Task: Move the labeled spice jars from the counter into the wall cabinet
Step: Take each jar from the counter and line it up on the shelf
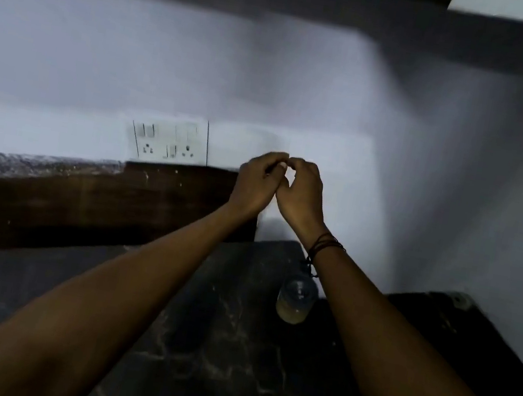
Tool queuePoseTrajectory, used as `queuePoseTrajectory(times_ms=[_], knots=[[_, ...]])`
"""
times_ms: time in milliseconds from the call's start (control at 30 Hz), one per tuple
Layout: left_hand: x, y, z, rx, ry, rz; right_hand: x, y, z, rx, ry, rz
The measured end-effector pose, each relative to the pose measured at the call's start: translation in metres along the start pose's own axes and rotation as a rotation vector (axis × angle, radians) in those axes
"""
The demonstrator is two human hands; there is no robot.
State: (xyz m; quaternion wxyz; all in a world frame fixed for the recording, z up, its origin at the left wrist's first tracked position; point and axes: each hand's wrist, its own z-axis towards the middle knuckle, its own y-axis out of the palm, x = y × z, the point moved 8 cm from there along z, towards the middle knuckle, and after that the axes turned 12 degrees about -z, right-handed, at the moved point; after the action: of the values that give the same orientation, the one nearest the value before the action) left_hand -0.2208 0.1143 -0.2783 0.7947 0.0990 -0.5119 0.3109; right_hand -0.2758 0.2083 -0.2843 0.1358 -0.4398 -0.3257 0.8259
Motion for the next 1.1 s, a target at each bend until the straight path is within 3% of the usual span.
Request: queuePoseTrajectory(times_ms=[100, 267, 433, 633, 800, 933, 1100], knots=[[-0.055, 0.026, -0.035, -0.143, -0.099, 0.092, 0.056, 0.037, -0.035, -0.105, 0.099, -0.099], [-0.138, 0.091, -0.107, -0.516, -0.245, 0.243, 0.153, 0.083, -0.112, -0.327, 0.277, -0.377], [-0.186, 0.14, -0.151, -0.684, -0.339, 0.285, 0.2, 0.09, -0.16, -0.361, 0.328, -0.534], [-0.219, 0.149, -0.156, -0.542, -0.385, 0.265, 0.212, 0.097, -0.171, -0.322, 0.367, -0.456], [-0.236, 0.148, -0.161, -0.434, -0.53, 0.042, 0.223, 0.111, -0.181, -0.332, 0.432, -0.331], [-0.244, 0.138, -0.161, -0.349, -0.641, -0.008, 0.222, 0.11, -0.179, -0.247, 0.424, -0.3], [-0.231, 0.118, -0.159, -0.227, -0.647, -0.03, 0.211, 0.097, -0.173, -0.116, 0.406, -0.237]])
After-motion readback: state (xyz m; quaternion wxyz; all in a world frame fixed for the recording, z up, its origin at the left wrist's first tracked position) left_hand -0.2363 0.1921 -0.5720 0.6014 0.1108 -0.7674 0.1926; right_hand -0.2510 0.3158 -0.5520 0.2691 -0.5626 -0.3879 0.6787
